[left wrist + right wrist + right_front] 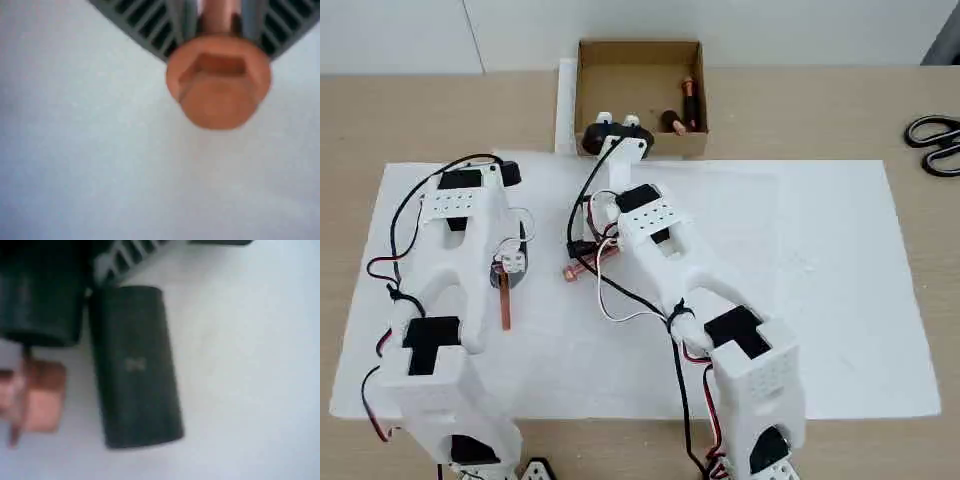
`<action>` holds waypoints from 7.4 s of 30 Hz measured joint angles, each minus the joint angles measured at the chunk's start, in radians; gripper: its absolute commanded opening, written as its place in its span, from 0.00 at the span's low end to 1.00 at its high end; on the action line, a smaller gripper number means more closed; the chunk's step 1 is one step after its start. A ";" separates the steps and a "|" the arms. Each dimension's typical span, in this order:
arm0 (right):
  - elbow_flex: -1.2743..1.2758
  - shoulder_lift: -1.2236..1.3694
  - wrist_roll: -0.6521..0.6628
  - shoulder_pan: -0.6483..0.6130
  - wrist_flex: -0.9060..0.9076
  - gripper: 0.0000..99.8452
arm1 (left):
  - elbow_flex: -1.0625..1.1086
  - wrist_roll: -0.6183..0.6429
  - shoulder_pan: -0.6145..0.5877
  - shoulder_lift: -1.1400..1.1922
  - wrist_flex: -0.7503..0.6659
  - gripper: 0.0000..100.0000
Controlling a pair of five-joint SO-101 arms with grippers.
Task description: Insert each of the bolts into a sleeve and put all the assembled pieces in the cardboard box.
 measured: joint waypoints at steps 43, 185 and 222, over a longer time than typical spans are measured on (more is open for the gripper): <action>0.023 -0.301 0.149 0.187 0.393 0.00 | 0.000 0.000 0.000 0.000 0.000 0.01; 1.286 -2.279 0.183 0.135 0.281 0.00 | -0.078 0.308 0.706 -0.809 -0.104 0.01; 1.286 -2.277 0.181 0.040 0.256 0.00 | -0.080 0.341 0.812 -0.675 -0.186 0.01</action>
